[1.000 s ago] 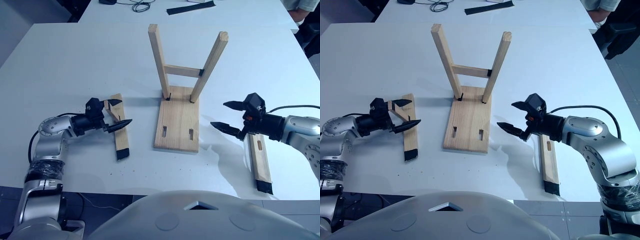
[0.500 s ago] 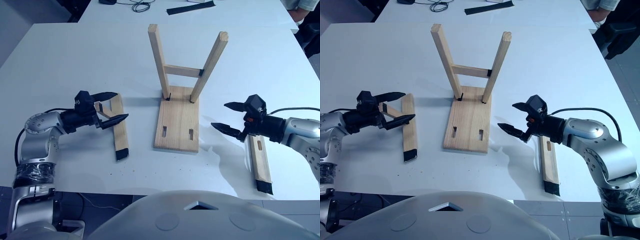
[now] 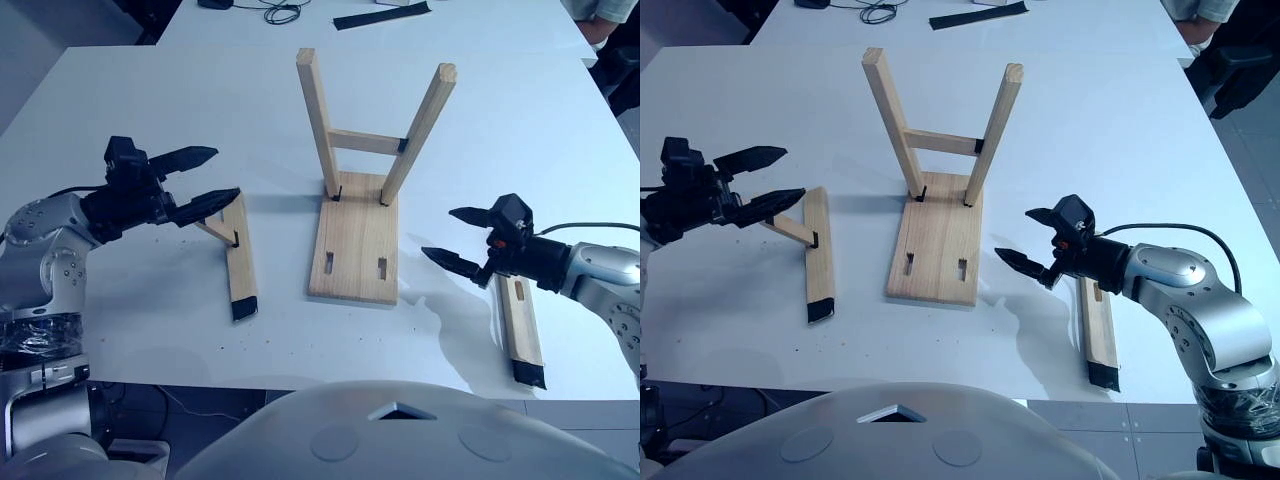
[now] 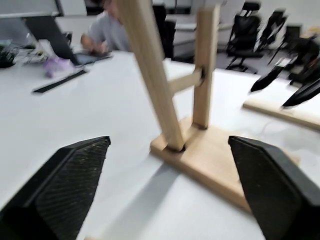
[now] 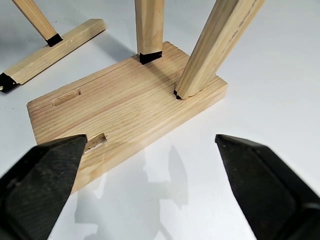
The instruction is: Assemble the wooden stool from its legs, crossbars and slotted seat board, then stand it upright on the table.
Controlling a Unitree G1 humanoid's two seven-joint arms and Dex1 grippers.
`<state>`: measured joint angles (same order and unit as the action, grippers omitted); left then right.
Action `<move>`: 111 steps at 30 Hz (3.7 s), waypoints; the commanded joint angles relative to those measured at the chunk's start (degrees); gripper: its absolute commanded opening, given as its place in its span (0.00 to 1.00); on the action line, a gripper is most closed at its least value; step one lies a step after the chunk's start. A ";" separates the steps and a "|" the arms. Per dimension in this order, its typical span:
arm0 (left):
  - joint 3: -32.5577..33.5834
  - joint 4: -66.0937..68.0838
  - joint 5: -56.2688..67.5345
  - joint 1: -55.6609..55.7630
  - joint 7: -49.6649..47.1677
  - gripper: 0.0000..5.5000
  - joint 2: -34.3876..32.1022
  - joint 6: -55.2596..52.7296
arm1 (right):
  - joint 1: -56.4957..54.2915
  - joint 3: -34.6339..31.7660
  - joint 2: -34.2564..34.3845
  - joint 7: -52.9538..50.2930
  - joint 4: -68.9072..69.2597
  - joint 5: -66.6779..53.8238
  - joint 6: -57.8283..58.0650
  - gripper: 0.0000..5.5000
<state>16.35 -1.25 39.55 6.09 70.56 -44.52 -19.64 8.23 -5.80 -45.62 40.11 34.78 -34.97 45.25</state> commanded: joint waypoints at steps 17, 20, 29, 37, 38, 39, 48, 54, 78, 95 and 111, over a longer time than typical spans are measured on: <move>-0.32 -5.43 3.51 1.11 -3.31 0.49 1.42 -6.43 | -1.16 0.50 0.02 0.48 -0.56 1.28 -0.88 0.86; -0.38 -5.67 2.86 1.06 -4.08 0.45 1.49 -6.65 | -1.19 0.45 -0.11 0.77 -0.63 1.40 -0.89 0.86; 6.26 -5.70 8.91 5.86 -4.34 0.45 -2.49 -11.45 | -1.41 -0.22 -0.68 1.51 -0.05 1.16 -0.58 0.86; 8.78 -9.66 17.62 10.15 -7.40 0.45 -3.03 -18.53 | -1.22 0.04 -0.61 1.29 0.69 1.20 -0.22 0.86; 8.75 -9.89 17.72 10.03 -7.62 0.45 -2.88 -18.64 | -1.29 0.05 -0.64 1.33 0.76 1.15 -0.15 0.86; 8.65 -9.97 17.65 9.91 -7.74 0.45 -2.71 -18.62 | -1.26 0.03 -0.68 1.38 0.84 1.10 -0.12 0.86; 3.54 -9.70 10.61 0.43 -5.74 0.45 1.97 -12.87 | -2.40 0.98 -1.42 2.73 -0.13 1.38 -0.01 0.86; -3.48 -0.25 0.31 -7.52 -3.02 0.45 6.63 -2.64 | -2.76 1.97 -0.69 2.49 -0.99 2.07 -0.64 0.86; 0.10 -18.80 15.28 8.77 -14.39 0.45 4.27 -16.79 | -0.45 0.74 1.27 0.00 1.72 1.68 -0.58 0.86; -15.75 -36.45 -6.15 -15.10 -25.83 0.45 -6.37 -21.93 | 5.27 -1.77 2.93 -2.79 4.84 1.31 -0.63 0.86; -14.77 -30.51 -16.26 -26.86 -15.12 0.45 -15.71 -11.92 | 9.04 -2.75 4.30 -5.10 7.27 1.08 -0.47 0.86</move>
<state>-0.26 -32.75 24.26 -19.91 52.91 -57.79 -32.81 15.97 -7.26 -41.53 35.73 40.61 -33.62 44.83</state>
